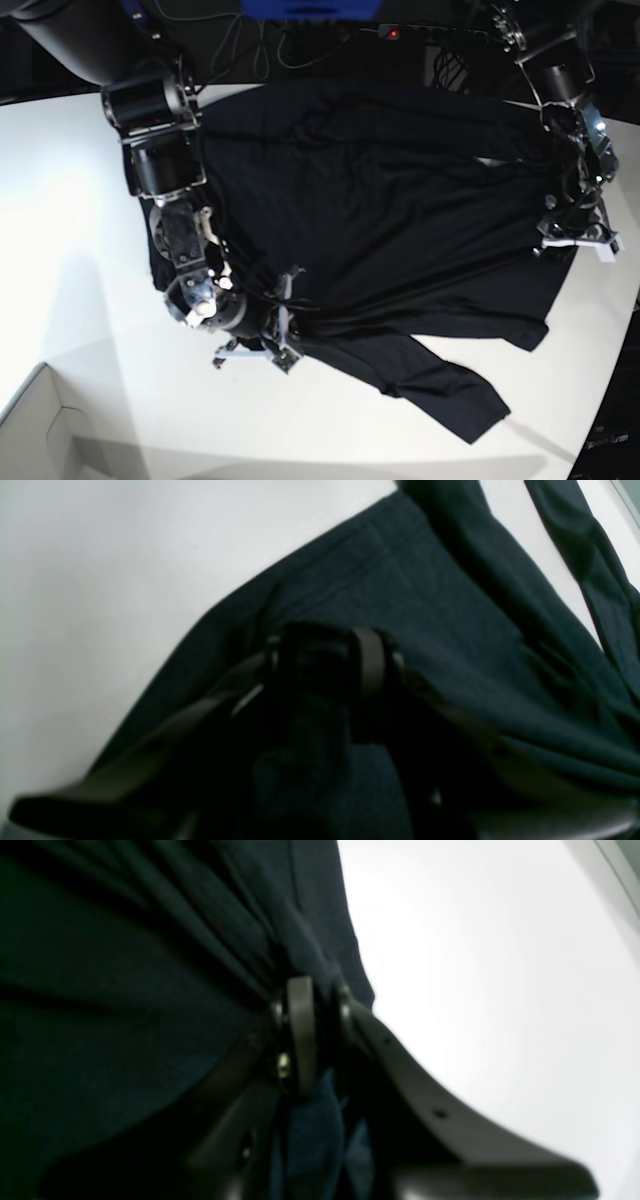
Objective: Layout the t-shirt on the table in an organized manner, then fold the t-shirt properly
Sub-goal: 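Hold the shirt edges with both grippers and lift them together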
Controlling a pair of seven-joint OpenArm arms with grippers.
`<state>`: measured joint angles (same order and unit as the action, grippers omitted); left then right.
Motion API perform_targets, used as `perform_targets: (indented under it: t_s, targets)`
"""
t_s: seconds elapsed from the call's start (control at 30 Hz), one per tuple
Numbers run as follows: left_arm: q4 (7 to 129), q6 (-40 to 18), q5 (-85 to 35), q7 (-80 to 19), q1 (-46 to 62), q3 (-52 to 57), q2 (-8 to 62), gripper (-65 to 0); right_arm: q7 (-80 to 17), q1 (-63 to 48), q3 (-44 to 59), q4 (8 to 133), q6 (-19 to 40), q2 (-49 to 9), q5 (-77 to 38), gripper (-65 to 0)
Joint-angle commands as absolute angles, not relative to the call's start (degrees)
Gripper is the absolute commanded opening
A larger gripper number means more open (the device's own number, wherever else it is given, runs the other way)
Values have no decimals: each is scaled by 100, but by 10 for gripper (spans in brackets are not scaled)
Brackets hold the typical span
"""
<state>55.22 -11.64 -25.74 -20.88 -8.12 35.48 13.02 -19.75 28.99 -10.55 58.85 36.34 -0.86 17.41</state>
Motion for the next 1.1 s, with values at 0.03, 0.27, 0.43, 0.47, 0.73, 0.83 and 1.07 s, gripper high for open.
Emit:
perform_targets:
  t_s: [0.03, 0.27, 0.43, 0.47, 0.73, 0.83, 1.07]
  targets:
    - [5490, -971, -2404, -2413, -752, 3565, 1358, -462, -1877, 3152, -1033, 5982, 3600, -84, 1701, -513]
    - [5490, -971, -2404, -2413, -752, 3565, 1358, -462, -1868, 3213, -1015, 5982, 3556, -66, 1701, -305]
    - [5490, -971, -2404, -2413, -716, 3565, 1358, -462, -1868, 3240, -1015, 5982, 3090, -57, 1701, -238]
    - [5508, -971, -2404, -2413, -673, 3565, 1358, -462, -1868, 3222, -1015, 5982, 2941, -66, 1701, -235]
    - [5622, -971, -2448, -2413, -629, 3574, 1473, -462, -1903, 2712, -1015, 6510, 2835, -532, 1701, -234]
    - [5974, -971, -2457, -2422, -637, 3574, 1490, -461, -1903, 2264, -822, 7134, 2835, -778, 1701, -237]
    - [7160, -971, -2457, -2457, -655, 3574, 1481, -461, -1903, 1543, 57, 7565, 2844, -778, 1701, -434]
